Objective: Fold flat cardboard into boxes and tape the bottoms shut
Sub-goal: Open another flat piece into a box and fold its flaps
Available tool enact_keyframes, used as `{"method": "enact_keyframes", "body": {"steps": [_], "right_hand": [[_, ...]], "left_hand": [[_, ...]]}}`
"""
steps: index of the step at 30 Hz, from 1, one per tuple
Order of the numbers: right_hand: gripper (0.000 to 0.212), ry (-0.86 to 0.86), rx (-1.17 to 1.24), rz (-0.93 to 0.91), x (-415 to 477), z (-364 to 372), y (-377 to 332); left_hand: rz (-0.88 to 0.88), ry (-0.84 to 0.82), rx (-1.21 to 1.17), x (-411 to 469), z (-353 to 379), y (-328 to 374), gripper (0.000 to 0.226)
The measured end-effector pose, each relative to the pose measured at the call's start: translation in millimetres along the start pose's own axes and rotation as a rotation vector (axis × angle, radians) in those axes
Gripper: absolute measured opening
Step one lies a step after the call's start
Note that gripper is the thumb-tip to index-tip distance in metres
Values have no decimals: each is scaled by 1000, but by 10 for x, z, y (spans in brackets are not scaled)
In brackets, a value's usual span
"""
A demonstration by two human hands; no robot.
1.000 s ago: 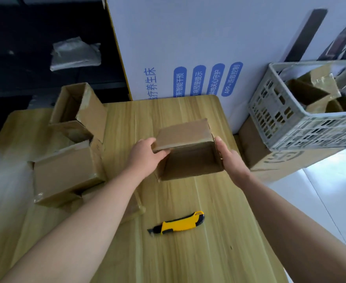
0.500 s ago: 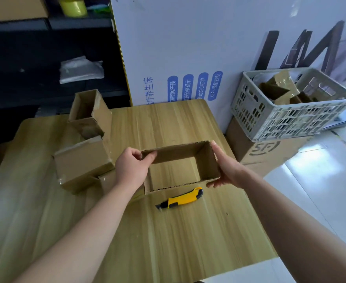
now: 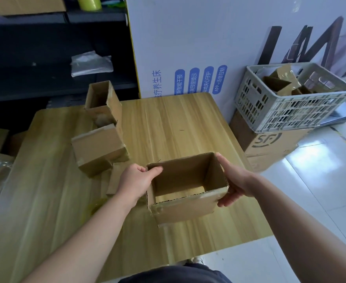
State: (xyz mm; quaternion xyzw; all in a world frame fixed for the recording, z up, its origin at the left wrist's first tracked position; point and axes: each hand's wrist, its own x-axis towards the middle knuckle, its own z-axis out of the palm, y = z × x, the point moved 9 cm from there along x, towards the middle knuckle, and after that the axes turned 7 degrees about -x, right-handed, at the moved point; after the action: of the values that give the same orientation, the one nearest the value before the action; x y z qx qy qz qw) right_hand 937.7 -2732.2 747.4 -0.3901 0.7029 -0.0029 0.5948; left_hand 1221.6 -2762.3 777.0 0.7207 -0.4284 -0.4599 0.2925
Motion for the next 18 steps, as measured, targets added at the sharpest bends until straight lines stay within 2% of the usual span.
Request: {"method": "enact_keyframes", "body": {"steps": [3, 8, 12, 18], "right_hand": [[98, 72, 2, 54, -34, -80, 136], [103, 156, 78, 120, 60, -133, 380], [100, 226, 180, 102, 177, -112, 476], [98, 290, 163, 23, 324, -361, 368]], "left_hand": [[-20, -36, -11, -1, 196, -127, 41], [-16, -32, 20, 89, 502, -162, 39], [-28, 16, -30, 169, 632, -160, 41], [44, 111, -72, 275, 686, -4, 43]]}}
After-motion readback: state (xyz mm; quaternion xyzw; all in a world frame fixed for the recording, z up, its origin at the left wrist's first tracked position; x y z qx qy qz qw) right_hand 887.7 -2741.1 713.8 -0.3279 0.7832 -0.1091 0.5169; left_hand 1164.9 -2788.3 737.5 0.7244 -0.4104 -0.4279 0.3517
